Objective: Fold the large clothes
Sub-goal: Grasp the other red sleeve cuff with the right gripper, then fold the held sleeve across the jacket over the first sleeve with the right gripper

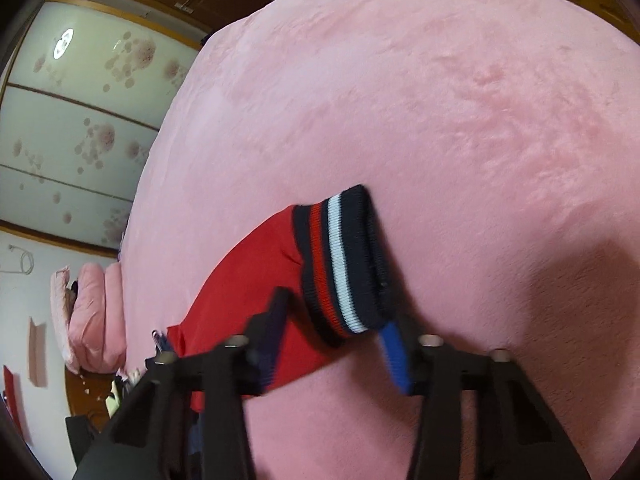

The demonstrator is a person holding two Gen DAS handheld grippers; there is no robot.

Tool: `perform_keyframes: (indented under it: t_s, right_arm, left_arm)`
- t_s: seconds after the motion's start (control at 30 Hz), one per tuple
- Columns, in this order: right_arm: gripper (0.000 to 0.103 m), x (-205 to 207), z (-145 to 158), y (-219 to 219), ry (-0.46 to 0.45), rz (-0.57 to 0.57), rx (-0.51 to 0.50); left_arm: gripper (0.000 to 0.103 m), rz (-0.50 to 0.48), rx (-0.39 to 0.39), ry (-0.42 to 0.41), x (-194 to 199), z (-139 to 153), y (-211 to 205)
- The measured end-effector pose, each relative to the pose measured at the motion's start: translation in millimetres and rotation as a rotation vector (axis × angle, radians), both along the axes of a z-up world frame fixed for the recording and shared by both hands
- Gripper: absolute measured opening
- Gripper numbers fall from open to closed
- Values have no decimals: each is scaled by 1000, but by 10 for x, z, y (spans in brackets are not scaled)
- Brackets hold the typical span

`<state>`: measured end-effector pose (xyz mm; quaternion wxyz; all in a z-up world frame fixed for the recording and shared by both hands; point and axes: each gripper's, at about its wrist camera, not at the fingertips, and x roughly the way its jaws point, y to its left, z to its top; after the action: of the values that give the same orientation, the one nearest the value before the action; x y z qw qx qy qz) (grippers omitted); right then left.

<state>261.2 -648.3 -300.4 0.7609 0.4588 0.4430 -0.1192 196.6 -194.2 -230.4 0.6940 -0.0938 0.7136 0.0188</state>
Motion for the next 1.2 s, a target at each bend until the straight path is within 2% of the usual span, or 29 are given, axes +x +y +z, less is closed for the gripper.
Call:
perform_keyframes:
  t_s: [0.07,0.17,0.33,0.47,0.5,0.57,0.67,0.8,0.9,0.93,1.03,1.13,1.2]
  right_arm:
    - [29,30,13,-43,-19,2,10]
    - [23,73,108,-17,-40,4,-25]
    - [22,139,421,78,-93,-4,-99]
    - [22,125,812,300,-166,-9,-172]
    - [22,141,903,425,-184,-6,-190]
    - [15,209,1160,695,-242,10,-241]
    - [15,300,1492,1132,-308,57,-326]
    - [12,537,1726,1996,-362,185,-427]
    - [12,792,1711,2661,-368,253,-409]
    - [12,895,1667,2890,-367,279,-380]
    - [12,1092,1483,3423,-341,340,-337]
    - [12,1297,1152,3913,-264,395,-297]
    - [15,1449,825,4185,-160,456,-245]
  left_arm:
    - [75,6,-7,-4,1,17,-5]
    - [75,24,-13,-15,38,39,20]
    - [75,51,-47,-25,-56,195,344]
    - [75,47,-66,-89,-90,415,726]
    - [75,41,-69,-105,-94,466,808]
    - [75,21,-83,-152,-105,604,1046]
    - [75,-12,-87,-196,-147,738,1355]
    - [75,-40,-72,-243,-295,850,1867]
    - [75,-35,-67,-270,-296,899,2220]
    - [75,-30,-66,-283,-192,781,2359]
    - [75,-7,-73,-312,-149,795,2737]
    - [75,17,-82,-318,-75,715,2989]
    - [75,22,-76,-318,-34,658,3110]
